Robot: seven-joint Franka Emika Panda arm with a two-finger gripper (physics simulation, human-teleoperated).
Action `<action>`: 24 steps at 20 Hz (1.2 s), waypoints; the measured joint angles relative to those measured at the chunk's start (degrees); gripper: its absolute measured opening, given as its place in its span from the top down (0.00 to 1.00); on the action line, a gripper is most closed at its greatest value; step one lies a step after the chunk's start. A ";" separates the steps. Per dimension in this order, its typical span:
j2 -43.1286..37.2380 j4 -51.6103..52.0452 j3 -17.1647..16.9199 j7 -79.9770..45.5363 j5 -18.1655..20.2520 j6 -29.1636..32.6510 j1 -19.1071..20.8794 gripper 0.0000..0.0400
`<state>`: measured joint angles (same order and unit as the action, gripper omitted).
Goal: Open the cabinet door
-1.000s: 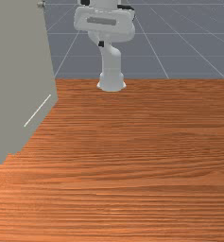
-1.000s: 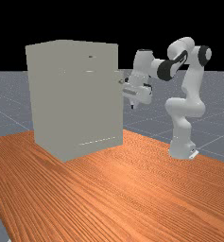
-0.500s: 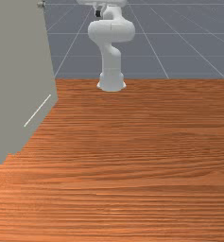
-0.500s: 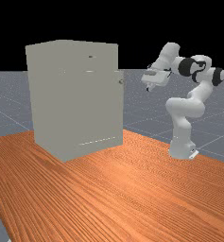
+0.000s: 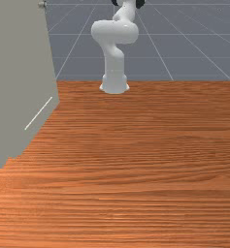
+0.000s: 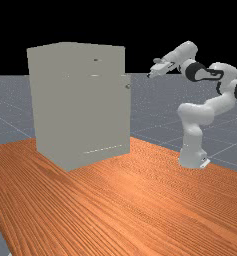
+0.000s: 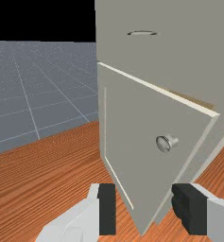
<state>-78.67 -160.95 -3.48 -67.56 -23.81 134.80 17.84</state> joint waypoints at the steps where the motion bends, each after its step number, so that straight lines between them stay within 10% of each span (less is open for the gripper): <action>1: -0.53 -0.08 -0.47 -0.18 -0.62 1.05 0.92 0.34; 6: 0.95 -1.03 -7.38 -0.85 -3.15 14.19 3.95 0.03; 24: 17.68 -1.94 -15.38 -1.22 -6.57 39.40 6.99 0.00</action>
<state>-60.99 -162.89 -18.86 -68.78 -30.38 174.20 24.83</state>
